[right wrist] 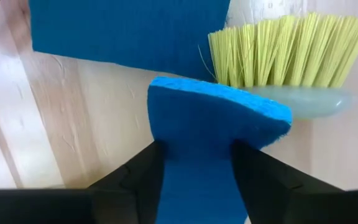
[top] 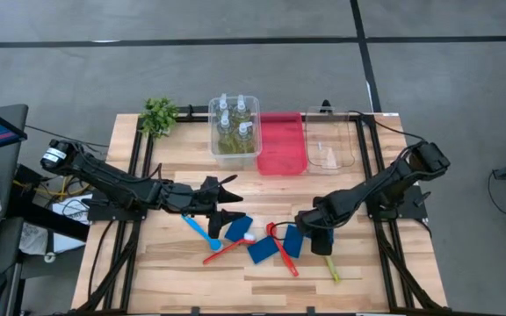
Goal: Pick & Place Kitchen Sink Supplies
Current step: Put the blue sponge into the red bin
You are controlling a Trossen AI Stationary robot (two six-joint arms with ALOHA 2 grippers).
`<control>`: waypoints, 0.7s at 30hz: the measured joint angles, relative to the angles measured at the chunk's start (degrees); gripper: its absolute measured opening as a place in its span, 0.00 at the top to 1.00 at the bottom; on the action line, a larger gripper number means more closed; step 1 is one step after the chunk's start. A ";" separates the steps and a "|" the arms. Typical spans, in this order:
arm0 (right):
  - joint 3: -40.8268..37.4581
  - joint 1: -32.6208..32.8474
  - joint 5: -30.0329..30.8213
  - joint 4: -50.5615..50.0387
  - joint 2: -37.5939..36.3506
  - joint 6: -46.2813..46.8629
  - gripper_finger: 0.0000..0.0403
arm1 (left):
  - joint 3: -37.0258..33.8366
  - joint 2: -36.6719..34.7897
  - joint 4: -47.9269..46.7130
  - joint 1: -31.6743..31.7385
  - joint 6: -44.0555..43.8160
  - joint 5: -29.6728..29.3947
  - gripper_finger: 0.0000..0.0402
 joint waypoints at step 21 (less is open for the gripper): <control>0.50 -0.07 -4.01 -0.62 -0.29 1.30 0.98 | 0.02 0.00 -0.02 0.02 -0.41 0.00 0.32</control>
